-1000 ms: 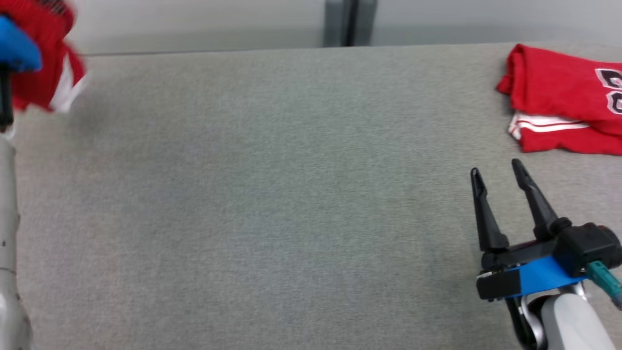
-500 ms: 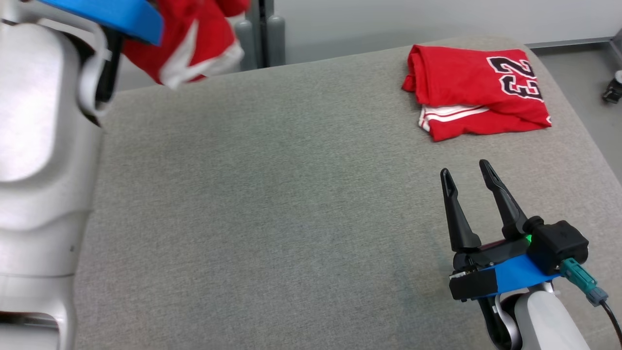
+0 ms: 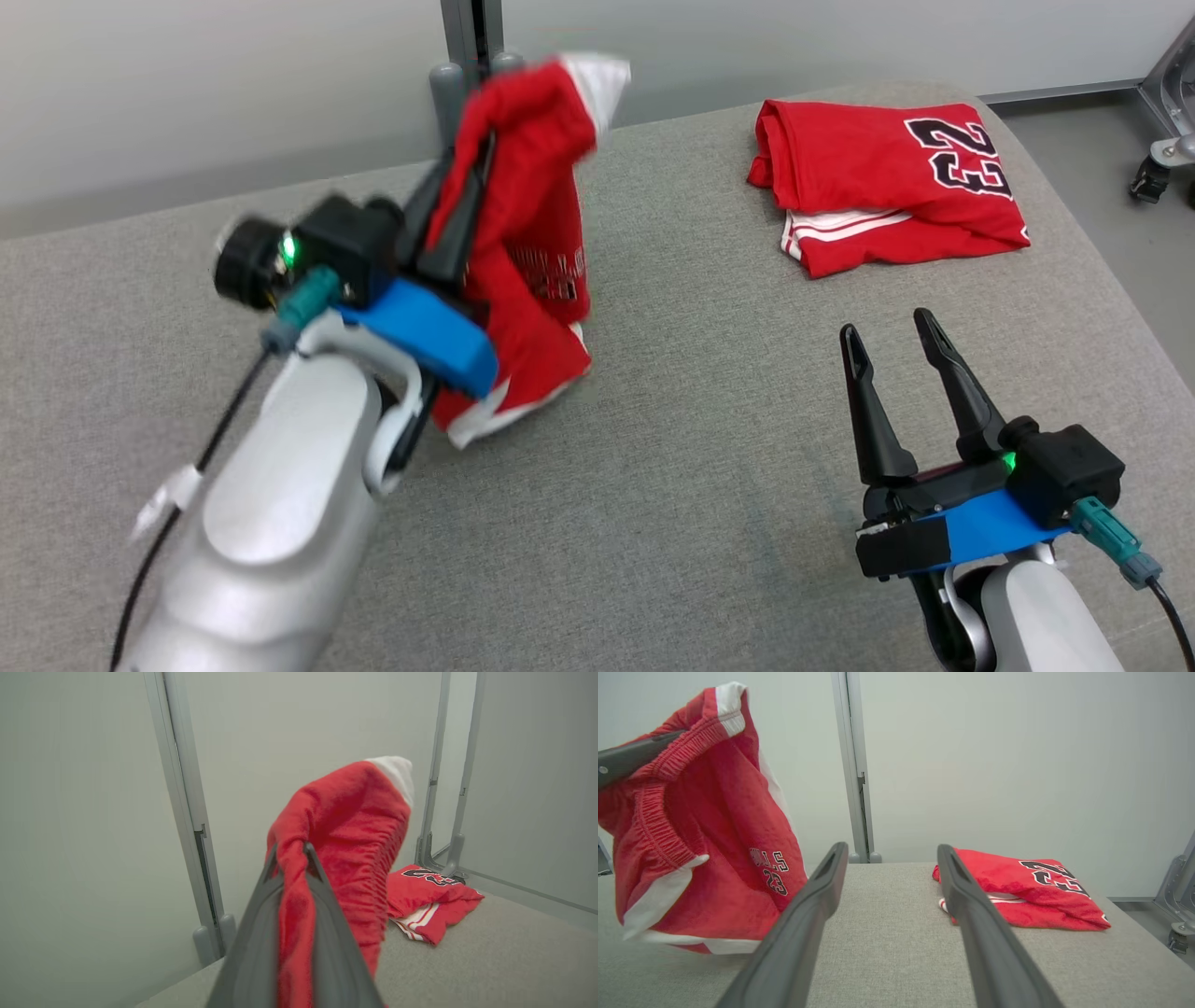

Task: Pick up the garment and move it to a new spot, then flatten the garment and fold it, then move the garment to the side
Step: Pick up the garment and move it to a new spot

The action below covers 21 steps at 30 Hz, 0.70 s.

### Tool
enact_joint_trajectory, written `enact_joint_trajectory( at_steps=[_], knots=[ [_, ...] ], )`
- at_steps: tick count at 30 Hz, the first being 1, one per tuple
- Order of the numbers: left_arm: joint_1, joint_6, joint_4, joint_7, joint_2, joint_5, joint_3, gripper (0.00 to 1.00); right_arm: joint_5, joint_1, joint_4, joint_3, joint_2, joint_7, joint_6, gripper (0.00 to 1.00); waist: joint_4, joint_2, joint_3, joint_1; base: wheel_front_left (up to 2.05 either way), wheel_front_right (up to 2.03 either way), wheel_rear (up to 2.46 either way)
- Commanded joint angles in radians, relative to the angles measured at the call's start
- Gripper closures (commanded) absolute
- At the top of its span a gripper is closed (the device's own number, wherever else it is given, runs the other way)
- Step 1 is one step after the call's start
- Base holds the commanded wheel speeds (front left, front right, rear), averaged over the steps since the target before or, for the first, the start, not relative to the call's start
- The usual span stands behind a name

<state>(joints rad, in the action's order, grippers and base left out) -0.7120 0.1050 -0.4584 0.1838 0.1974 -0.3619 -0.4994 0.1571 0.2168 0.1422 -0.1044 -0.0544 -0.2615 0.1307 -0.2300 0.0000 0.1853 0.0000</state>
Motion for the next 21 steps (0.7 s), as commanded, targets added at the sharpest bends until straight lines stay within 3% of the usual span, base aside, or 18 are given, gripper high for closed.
enact_joint_trajectory(
  at_steps=[1, 10, 11, 12, 13, 17, 21],
  knots=[
    [0.027, -0.007, -0.005, 0.01, -0.002, -0.01, -0.003, 1.0, 0.004, -0.008, 0.002, -0.001, 0.003, -0.005, 0.0, 0.0, 0.001, 0.0, 0.0, 0.0, 0.0, 0.0, 0.0],
    [0.256, -0.01, -0.106, 0.058, -0.037, -0.024, -0.062, 1.0, 0.011, -0.015, 0.012, -0.001, 0.003, -0.005, 0.0, 0.0, 0.001, 0.0, -0.003, 0.0, 0.0, 0.0, 0.0],
    [0.272, -0.006, -0.115, 0.06, -0.042, -0.023, -0.071, 0.95, 0.011, -0.017, 0.014, 0.0, 0.003, -0.005, 0.0, 0.0, 0.002, 0.0, -0.004, 0.0, 0.0, 0.0, 0.0],
    [0.281, -0.003, -0.124, 0.066, -0.047, -0.018, -0.081, 0.19, 0.011, -0.018, 0.016, 0.002, 0.004, -0.005, 0.0, 0.0, 0.004, 0.0, -0.005, 0.0, 0.0, 0.0, 0.0],
    [0.289, 0.0, -0.132, 0.067, -0.053, -0.017, -0.087, 0.0, 0.01, -0.018, 0.019, 0.002, 0.004, -0.005, 0.0, 0.0, 0.007, 0.0, -0.006, 0.0, 0.0, 0.0, 0.0],
    [0.295, 0.009, -0.135, 0.077, -0.071, -0.011, -0.109, 0.0, 0.008, -0.024, 0.03, 0.003, 0.003, -0.005, 0.0, 0.0, 0.016, 0.0, -0.021, 0.0, 0.0, 0.0, 0.0],
    [0.287, -0.005, -0.058, 0.082, -0.064, -0.011, -0.05, 0.0, 0.009, -0.039, 0.038, 0.01, 0.004, -0.004, 0.0, 0.0, 0.035, 0.0, -0.045, 0.0, 0.0, 0.0, 0.0]
  ],
)
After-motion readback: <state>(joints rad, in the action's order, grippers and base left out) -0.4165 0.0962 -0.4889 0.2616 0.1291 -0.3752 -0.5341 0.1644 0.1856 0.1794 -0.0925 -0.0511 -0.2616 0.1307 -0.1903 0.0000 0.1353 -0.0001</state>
